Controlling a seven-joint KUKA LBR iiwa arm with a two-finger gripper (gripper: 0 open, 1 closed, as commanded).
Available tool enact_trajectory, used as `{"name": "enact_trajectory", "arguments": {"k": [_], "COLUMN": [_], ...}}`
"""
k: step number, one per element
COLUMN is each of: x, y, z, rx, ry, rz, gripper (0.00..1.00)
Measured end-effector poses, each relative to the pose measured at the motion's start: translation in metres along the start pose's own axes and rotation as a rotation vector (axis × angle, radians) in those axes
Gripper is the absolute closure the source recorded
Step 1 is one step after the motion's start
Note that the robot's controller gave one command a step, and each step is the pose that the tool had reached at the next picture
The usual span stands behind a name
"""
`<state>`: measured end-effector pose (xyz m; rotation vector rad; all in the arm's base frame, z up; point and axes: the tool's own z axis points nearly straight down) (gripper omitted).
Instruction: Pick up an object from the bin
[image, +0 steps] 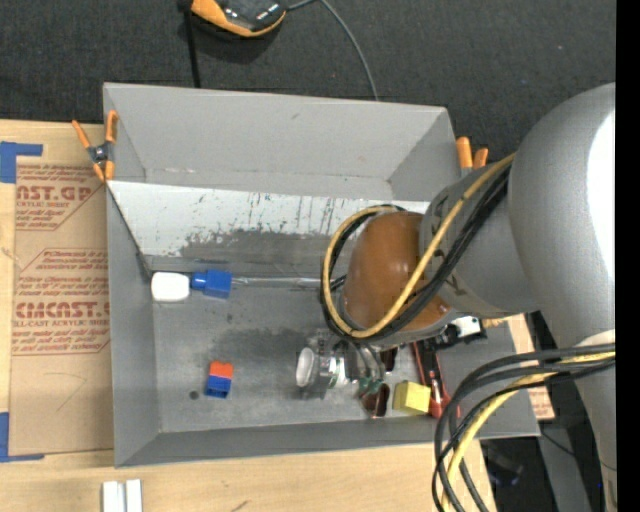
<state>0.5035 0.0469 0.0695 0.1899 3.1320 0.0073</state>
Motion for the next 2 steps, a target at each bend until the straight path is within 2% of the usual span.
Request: {"name": "enact_trajectory", "arguments": {"k": [1,2], "x": [0.0,-0.001], "y": [0.0,0.003], "z": [0.0,-0.167], "rx": [0.0,-0.003], "ry": [0.0,-0.008], "rz": [0.0,-0.022], "gripper": [1.0,1.0]}}
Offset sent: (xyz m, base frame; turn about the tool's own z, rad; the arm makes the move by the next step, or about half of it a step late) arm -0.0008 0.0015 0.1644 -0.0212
